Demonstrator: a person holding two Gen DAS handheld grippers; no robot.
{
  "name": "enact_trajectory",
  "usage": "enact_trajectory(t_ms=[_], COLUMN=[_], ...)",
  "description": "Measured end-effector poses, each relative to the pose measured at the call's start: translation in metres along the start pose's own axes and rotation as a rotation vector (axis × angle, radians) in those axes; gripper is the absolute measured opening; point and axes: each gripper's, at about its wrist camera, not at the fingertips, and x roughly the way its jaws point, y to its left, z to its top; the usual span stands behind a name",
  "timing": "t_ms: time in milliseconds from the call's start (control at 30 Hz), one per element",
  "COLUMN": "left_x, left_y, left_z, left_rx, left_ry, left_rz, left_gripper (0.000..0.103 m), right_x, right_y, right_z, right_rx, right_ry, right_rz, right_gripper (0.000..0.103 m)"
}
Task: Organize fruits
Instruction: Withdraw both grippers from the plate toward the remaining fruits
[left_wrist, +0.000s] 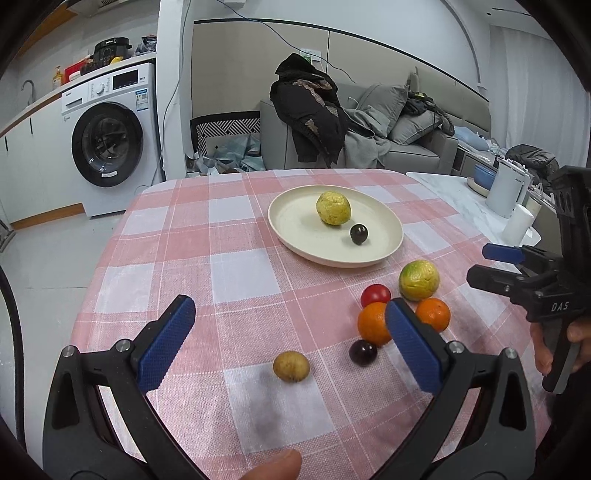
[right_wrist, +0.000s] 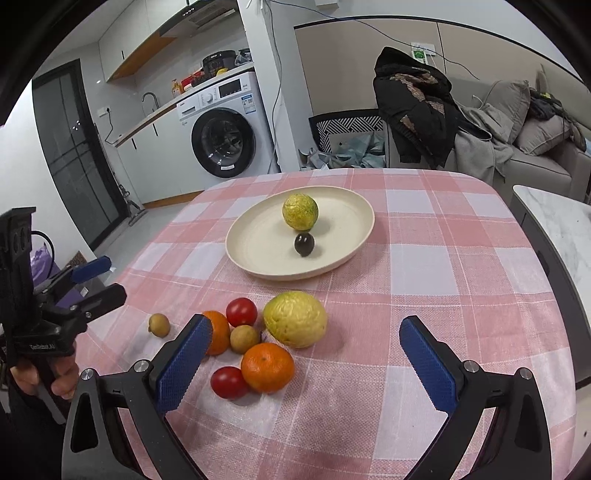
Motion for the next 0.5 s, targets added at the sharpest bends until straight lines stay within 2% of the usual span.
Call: enact_trajectory(t_ms=[500], left_x=[0.015], left_y=[-0.003], left_z=[-0.012], left_rx=[0.032], left_ry=[0.065], left_rz=[0.003], left_gripper=[0.102], right_x=[0.020], right_y=[0.008], right_z=[-0.016], right_rx=[-0.110], right_ry=[0.121], right_rz=[-0.039], right_gripper=[0.103])
